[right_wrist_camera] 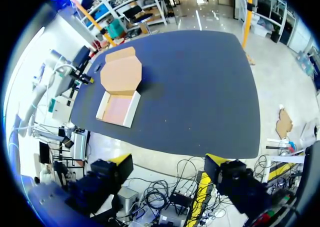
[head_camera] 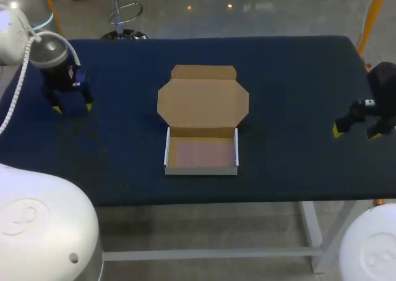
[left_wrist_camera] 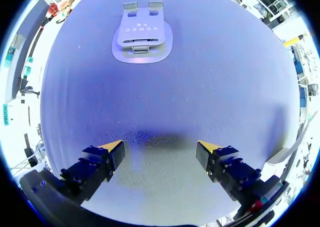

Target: Assemble the packaging by folding the flat box into shape, placing the metal phone stand inside, and closing the box properly

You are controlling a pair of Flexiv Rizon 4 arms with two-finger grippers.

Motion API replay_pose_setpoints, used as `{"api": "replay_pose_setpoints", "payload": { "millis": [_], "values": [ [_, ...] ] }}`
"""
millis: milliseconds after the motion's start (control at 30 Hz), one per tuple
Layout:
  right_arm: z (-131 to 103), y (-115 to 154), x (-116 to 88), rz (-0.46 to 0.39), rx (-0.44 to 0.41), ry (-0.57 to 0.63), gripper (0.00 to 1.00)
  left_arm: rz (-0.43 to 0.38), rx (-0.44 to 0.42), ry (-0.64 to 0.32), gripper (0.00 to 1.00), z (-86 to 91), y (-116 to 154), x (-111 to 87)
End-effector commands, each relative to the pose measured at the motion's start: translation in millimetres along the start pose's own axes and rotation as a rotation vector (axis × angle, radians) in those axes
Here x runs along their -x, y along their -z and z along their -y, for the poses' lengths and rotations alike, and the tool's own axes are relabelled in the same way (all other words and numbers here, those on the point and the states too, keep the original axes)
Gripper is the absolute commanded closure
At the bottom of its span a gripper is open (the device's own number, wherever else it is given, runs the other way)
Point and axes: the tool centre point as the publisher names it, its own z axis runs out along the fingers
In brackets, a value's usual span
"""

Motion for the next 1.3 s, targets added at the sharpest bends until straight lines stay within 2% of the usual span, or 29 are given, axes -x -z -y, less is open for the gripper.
{"api": "replay_pose_setpoints", "payload": {
  "millis": [33, 1300],
  "values": [
    [6.4, -1.1, -3.6, 0.011, 0.013, 0.000, 0.00, 0.002, 0.021, 0.003, 0.00, 11.4, -5.7, 2.0],
    [6.4, -1.1, -3.6, 0.011, 0.013, 0.000, 0.00, 0.005, 0.014, 0.025, 0.00, 77.4, -9.6, 13.7]
  ]
}}
